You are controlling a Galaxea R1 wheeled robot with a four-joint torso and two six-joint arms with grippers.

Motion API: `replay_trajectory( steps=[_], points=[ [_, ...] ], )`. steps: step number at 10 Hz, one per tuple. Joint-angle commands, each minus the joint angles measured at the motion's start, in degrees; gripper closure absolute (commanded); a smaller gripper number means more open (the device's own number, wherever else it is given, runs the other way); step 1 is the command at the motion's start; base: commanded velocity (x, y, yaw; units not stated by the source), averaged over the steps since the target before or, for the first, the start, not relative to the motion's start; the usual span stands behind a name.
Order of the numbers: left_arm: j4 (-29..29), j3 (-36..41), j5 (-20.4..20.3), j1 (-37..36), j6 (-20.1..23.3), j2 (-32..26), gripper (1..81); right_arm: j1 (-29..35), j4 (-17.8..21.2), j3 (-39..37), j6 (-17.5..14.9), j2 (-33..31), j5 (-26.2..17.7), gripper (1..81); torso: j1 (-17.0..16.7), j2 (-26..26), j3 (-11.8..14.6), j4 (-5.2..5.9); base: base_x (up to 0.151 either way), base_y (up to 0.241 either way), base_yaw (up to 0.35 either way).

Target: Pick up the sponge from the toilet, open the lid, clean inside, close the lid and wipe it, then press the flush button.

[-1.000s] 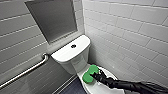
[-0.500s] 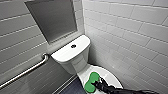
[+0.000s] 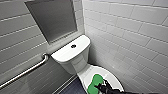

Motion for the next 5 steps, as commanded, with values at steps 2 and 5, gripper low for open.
replay_trajectory(
  steps=[2,5],
  points=[
    [-0.14,0.62,5.33,-0.94,0.14,-0.46,1.0,-5.72,-5.85,16.57,0.16,-15.19,3.4,81.1,0.0,0.0,0.0,0.0,0.0,0.0,0.0],
    [-0.05,0.79,5.24,-0.94,0.14,-0.54,1.0,-11.54,-10.78,22.71,1.92,-23.89,8.68,81.1,0.0,0.0,0.0,0.0,0.0,0.0,0.0]
  ],
)
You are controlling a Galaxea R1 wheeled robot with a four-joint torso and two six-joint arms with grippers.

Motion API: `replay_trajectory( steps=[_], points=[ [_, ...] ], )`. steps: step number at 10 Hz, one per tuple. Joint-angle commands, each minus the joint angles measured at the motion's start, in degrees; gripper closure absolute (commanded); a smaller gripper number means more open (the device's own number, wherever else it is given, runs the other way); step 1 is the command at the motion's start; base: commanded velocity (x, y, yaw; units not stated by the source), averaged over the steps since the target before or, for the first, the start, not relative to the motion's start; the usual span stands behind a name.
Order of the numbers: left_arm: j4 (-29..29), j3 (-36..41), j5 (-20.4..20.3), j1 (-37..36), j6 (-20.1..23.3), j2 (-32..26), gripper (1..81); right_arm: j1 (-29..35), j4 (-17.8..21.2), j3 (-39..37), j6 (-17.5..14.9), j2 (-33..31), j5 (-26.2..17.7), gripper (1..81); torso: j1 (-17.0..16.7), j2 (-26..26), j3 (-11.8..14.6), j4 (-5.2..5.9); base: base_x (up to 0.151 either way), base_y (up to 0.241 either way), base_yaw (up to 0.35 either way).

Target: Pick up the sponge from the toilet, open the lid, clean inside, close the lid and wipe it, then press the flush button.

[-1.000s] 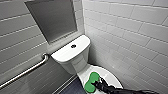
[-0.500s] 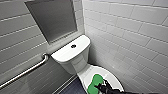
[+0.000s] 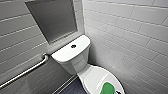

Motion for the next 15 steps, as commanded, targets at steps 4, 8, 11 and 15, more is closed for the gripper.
replay_trajectory(
  steps=[4,8,11,15],
  points=[
    [0.08,0.88,5.24,-1.03,0.23,-0.63,1.0,-6.45,-6.6,23.64,1.56,-24.22,10.48,81.1,0.0,0.0,0.0,0.0,0.0,0.0,0.0],
    [0.34,-0.09,5.41,-1.56,0.05,-0.63,1.0,-20.06,-8.1,25.71,1.12,-26.55,13.49,81.1,0.0,0.0,0.0,0.0,0.0,0.0,0.0],
    [0.69,-0.97,5.77,-1.56,0.23,-1.33,1.0,-32.46,-15.56,16.59,1.21,-18.92,13.75,81.1,-3.82,5.97,0.0,0.0,0.0,0.0,0.0],
    [2.89,-0.88,5.85,-1.56,0.14,-1.07,1.0,-41.43,-18.47,7.81,1.04,-12.25,13.75,81.1,-8.22,12.9,0.0,0.0,0.0,0.0,0.0]
  ],
)
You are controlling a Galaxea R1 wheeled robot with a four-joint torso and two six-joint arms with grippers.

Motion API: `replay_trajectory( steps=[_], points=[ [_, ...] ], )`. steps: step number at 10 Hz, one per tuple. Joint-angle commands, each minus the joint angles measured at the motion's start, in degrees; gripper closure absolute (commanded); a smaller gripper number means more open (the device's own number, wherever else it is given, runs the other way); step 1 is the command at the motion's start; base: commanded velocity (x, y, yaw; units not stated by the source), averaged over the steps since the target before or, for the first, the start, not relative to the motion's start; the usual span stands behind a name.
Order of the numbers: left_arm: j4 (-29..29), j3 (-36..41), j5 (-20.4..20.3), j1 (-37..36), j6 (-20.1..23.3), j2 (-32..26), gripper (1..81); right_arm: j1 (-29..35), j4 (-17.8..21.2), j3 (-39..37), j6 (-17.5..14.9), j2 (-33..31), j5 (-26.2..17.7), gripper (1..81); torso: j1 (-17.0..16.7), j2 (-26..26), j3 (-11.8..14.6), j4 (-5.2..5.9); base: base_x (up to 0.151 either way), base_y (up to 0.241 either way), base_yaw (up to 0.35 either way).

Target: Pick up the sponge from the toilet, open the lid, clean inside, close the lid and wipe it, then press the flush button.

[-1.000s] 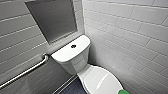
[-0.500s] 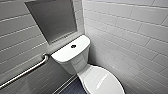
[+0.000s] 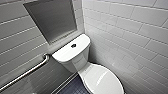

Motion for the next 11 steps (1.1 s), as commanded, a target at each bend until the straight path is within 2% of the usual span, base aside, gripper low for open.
replay_trajectory(
  steps=[1,2,4,5,8,9,10,11],
  points=[
    [0.32,0.52,5.49,-0.48,0.14,-0.46,1.0,-5.78,-5.32,-6.64,-0.23,6.74,-3.1,81.1,-3.57,5.51,2.36,0.0,0.0,0.0,0.0],
    [0.32,0.44,5.49,-0.31,0.14,-0.46,1.0,-6.56,-5.41,-10.28,-0.41,9.59,-3.45,81.1,-4.79,7.46,5.18,-1.29,0.0,0.0,0.0],
    [0.32,0.44,5.49,-0.13,0.14,-0.72,1.0,-7.71,-6.2,-17.54,-0.58,14.92,-4.24,81.1,-6.88,10.76,7.74,-3.28,0.0,0.0,0.0],
    [0.32,0.44,5.49,-0.13,0.14,-0.81,1.0,-7.89,-6.38,-19.92,-0.59,16.35,-5.02,81.1,-8.16,12.7,9.64,-2.91,0.0,0.0,0.0],
    [0.4,0.35,5.31,0.04,0.14,-0.9,1.0,-7.8,-7.7,-27.24,-0.59,21.01,-10.31,81.1,-12.26,18.93,15.87,-3.96,0.0,0.0,0.0],
    [0.32,-0.17,5.14,0.48,0.14,-0.9,1.0,-7.89,-7.62,-30.11,-0.59,22.75,-11.35,81.1,-13.71,21.06,17.98,-3.08,0.0,0.0,0.0],
    [0.4,-1.5,5.05,1.01,0.14,-0.37,1.0,-8.15,-7.61,-34.01,-0.59,24.97,-13.03,81.1,-15.06,23.11,15.9,-3.39,0.0,0.0,0.0],
    [0.4,-3.41,5.05,1.27,0.23,0.24,1.0,-8.33,-7.7,-38.72,-0.68,27.67,-14.68,81.1,-16.35,25.03,16.35,-3.5,0.0,0.0,0.0]
  ],
)
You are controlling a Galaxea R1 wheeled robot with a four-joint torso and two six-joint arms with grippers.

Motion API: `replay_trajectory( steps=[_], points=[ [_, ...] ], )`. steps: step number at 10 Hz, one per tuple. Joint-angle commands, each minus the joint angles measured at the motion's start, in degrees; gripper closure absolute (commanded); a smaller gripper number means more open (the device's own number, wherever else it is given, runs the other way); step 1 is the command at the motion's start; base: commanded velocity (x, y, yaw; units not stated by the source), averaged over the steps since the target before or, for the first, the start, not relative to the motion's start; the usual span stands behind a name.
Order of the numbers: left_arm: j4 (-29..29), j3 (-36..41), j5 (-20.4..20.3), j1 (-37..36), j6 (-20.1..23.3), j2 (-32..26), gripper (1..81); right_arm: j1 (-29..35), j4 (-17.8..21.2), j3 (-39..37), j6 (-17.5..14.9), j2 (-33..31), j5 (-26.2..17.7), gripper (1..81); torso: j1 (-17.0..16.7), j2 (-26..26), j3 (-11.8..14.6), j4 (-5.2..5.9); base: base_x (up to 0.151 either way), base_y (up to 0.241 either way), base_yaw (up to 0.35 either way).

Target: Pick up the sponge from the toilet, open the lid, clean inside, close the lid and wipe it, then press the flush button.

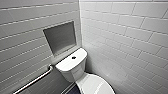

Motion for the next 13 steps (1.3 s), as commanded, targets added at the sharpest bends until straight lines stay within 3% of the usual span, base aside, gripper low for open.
replay_trajectory(
  steps=[1,3,6,7,8,9,10,11,13],
  points=[
    [-0.01,-3.24,5.16,-0.72,0.2,0.58,1.0,-1.09,-1.91,-11.59,-0.29,7.47,-9.51,81.1,-3.67,5.67,0.0,0.02,0.0,0.0,0.0],
    [-0.1,-3.86,5.07,-0.55,0.2,0.76,1.0,-1.44,-3.05,-19.19,-0.29,12.51,-9.68,81.1,-5.77,9.01,0.77,0.0,0.0,0.0,0.0],
    [-0.1,-4.04,4.98,-0.2,0.2,1.11,1.0,-0.82,-4.63,-22.53,-0.2,14.53,-12.85,81.1,-9.9,15.39,0.83,0.0,0.0,0.0,0.0],
    [-0.1,-4.12,4.98,-0.2,0.2,1.2,1.0,-0.74,-4.63,-22.62,-0.2,14.53,-12.85,81.1,-11.32,17.58,2.39,5.46,0.0,0.0,0.0],
    [-0.1,-4.12,4.98,-0.2,0.2,1.2,1.0,-0.48,-4.63,-22.53,-0.2,14.7,-12.85,81.1,-12.2,18.95,0.95,0.13,0.0,0.0,0.0],
    [-0.1,-4.12,4.98,-0.2,0.2,1.29,1.0,-0.39,-4.63,-22.62,-0.2,14.79,-12.85,81.1,-13.27,20.57,1.2,0.94,0.0,0.0,0.0],
    [-0.1,-4.12,4.98,-0.2,0.2,1.38,1.0,-0.39,-4.63,-22.7,-0.2,15.14,-12.85,81.1,-14.21,22.01,5.13,1.66,0.0,0.0,0.0],
    [-0.01,-4.12,4.98,-0.2,0.2,1.38,1.0,-0.39,-4.46,-23.13,-0.2,15.75,-12.85,81.1,-15.21,23.57,6.96,0.6,0.0,0.0,0.0],
    [-0.01,-5.17,4.9,-0.2,0.2,1.81,1.0,-0.39,-4.55,-26.81,-0.29,18.03,-12.85,81.1,-16.96,26.36,8.88,0.38,0.0,0.0,0.0]
  ],
)
